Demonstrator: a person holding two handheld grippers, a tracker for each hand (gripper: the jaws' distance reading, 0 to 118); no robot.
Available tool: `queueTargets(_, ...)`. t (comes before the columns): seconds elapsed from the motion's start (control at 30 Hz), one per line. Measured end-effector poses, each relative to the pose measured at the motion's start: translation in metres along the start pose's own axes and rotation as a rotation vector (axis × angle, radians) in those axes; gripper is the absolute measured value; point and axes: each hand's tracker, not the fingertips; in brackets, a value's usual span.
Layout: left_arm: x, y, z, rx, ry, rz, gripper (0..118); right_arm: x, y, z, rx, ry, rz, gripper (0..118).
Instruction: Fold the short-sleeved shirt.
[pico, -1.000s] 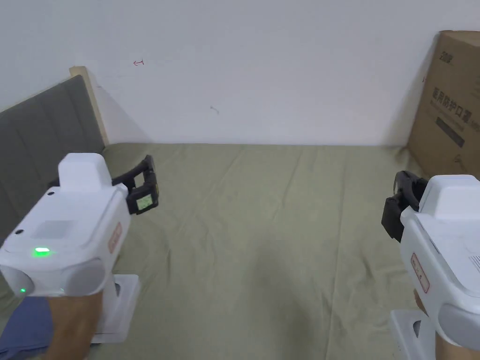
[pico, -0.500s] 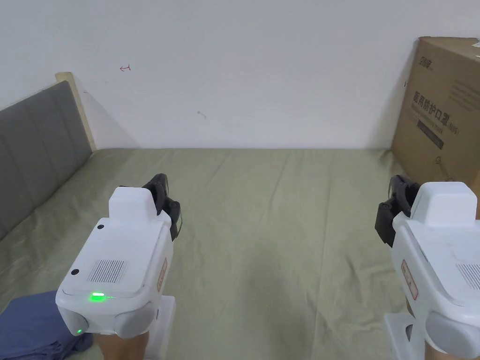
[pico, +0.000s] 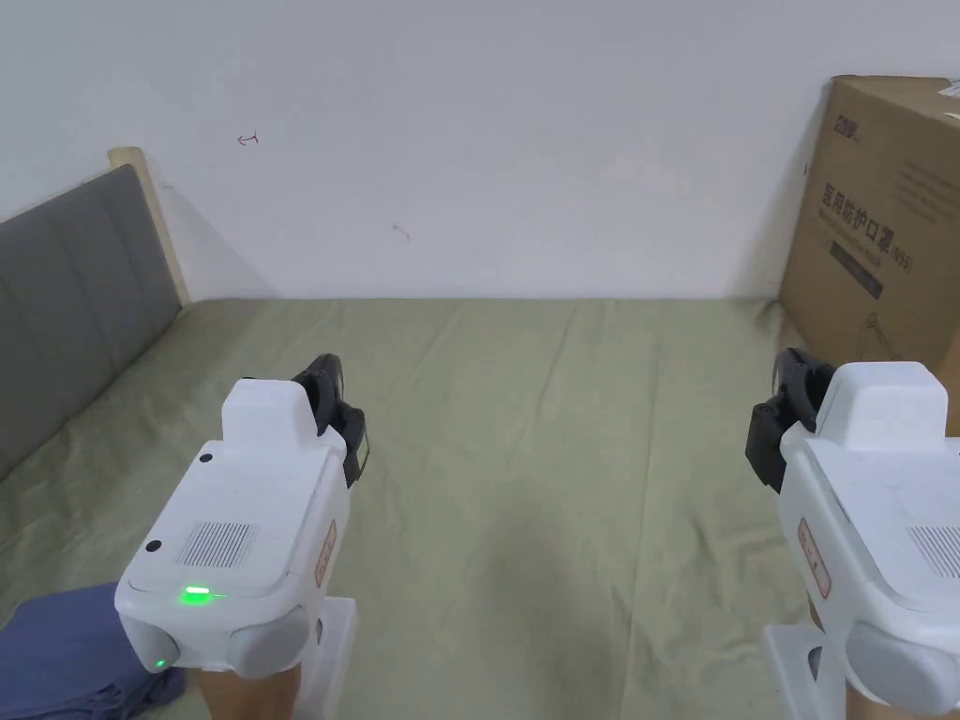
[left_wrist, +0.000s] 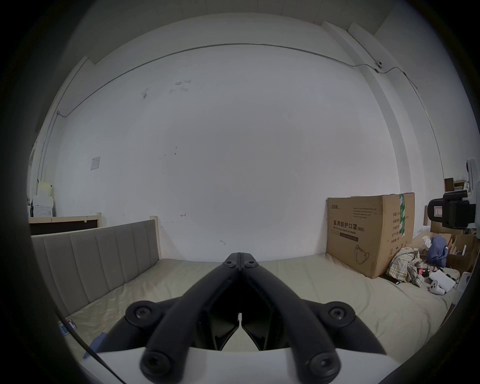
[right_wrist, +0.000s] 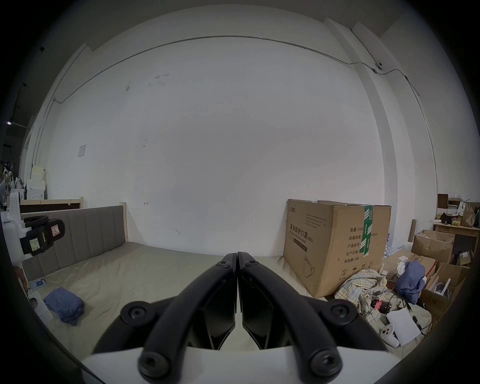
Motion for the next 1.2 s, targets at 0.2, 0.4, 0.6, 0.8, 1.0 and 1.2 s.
queueTargets(0.2,0.0005,-0.0001,0.0008,-0.001,-0.003,-0.008,0,0.0006,0.0005,0.0012,0.001,-0.001,-0.003,0)
queueTargets(0.4,0.0003,0.0014,0.0023,0.005,0.000,-0.001,0,0.0013,0.0019,0.0023,0.004,-0.002,-0.002,0)
queueTargets(0.6,-0.0007,0.0017,0.0046,0.006,0.002,-0.004,0,0.0016,0.0023,0.0037,0.006,-0.004,-0.001,0)
queueTargets(0.8,-0.0022,0.0013,0.0057,0.004,0.005,0.000,0,0.0014,0.0021,0.0051,0.004,-0.005,0.000,0)
queueTargets(1.0,-0.0033,0.0018,0.0064,0.001,0.013,0.005,16,0.0012,0.0018,0.0058,-0.006,-0.027,-0.006,6)
queueTargets(1.2,-0.0058,-0.0007,0.0065,-0.002,0.026,-0.007,118,0.0037,-0.0031,0.0033,-0.021,-0.061,-0.018,118)
